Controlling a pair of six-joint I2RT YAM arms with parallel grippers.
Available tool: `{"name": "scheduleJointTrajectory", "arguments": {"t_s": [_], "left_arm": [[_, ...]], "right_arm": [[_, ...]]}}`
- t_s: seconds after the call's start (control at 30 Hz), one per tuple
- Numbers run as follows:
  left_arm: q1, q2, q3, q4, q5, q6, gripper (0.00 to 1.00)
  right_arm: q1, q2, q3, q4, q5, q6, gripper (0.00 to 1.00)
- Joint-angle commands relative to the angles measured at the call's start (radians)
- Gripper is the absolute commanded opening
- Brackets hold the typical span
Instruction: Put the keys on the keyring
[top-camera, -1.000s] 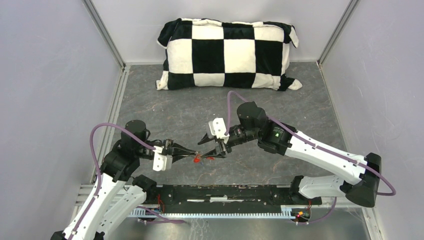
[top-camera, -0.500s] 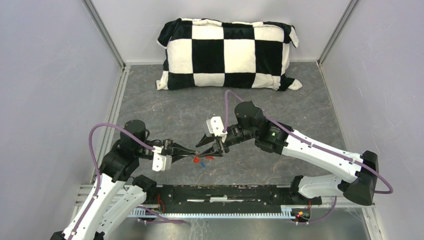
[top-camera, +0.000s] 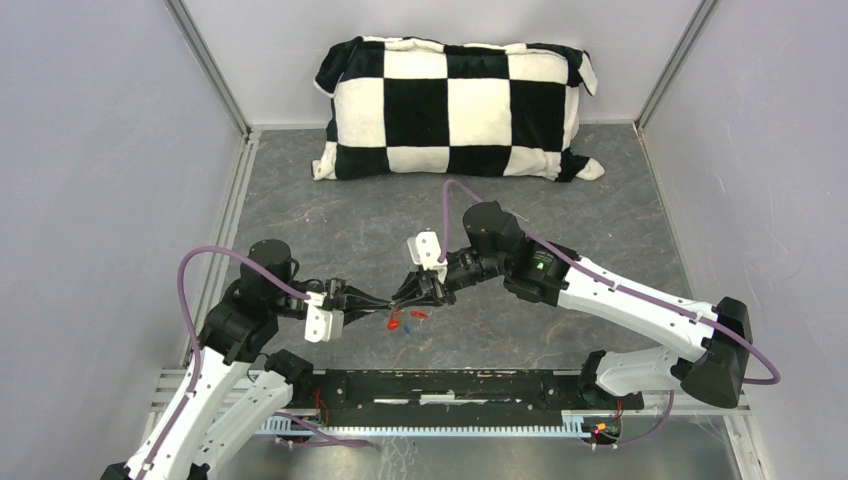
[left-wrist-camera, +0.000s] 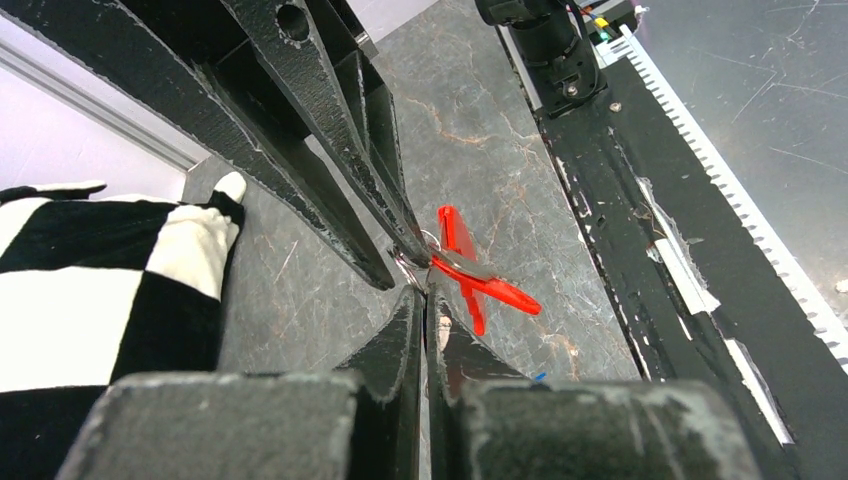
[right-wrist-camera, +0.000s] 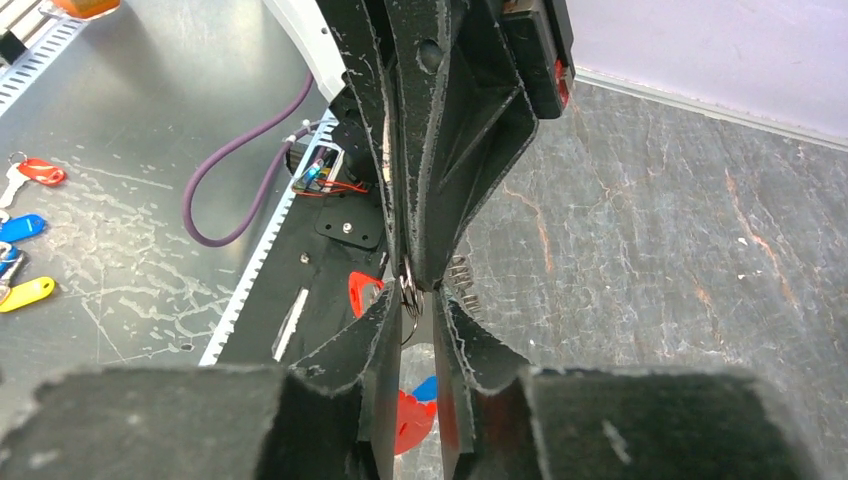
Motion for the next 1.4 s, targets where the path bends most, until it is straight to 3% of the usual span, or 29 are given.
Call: {"name": "scheduleJointTrajectory", "arguments": {"t_s": [0.0, 0.07, 0.13, 0.2, 0.27, 0.37, 0.8, 1.1, 1.37], "left_arm": [[-0.001, -0.009, 0.04, 0.014, 0.023, 0.043, 0.02], [-0.001, -0.013, 0.036, 0.015, 0.014, 0.045, 0.02], [-0.001, -0.015, 0.026, 0.014, -0.004, 0.046, 0.03], [-0.002, -0.014, 0.017, 0.014, -0.035, 0.045, 0.26], [-0.001, -0.011, 0.011, 0.012, -0.065, 0.043, 0.42], [-0.002, 0.007, 0.017, -0.004, -0.09, 0.043, 0.47], [-0.001, 0.125, 0.112, -0.096, -0.084, 0.012, 0.36], [-0.002, 0.136, 0.106, -0.132, -0.076, 0.011, 0.21], [-0.002, 0.176, 0.114, -0.133, -0.114, -0.013, 0.11]], "right_arm": [[-0.007, -0.001, 0.033, 0.023, 0.0, 0.0, 0.15], [-0.011, -0.004, 0.038, 0.017, 0.011, 0.003, 0.0], [-0.011, -0.005, 0.051, 0.001, 0.038, 0.01, 0.0], [-0.013, 0.0, 0.071, -0.04, 0.068, 0.01, 0.0], [-0.012, 0.017, 0.105, -0.111, 0.086, -0.002, 0.0], [-0.01, 0.046, 0.156, -0.205, 0.098, -0.014, 0.0], [0.051, 0.151, 0.335, -0.431, 0.254, -0.084, 0.0], [0.084, 0.205, 0.424, -0.483, 0.305, -0.089, 0.0], [0.1, 0.204, 0.416, -0.42, 0.293, -0.043, 0.0]]}}
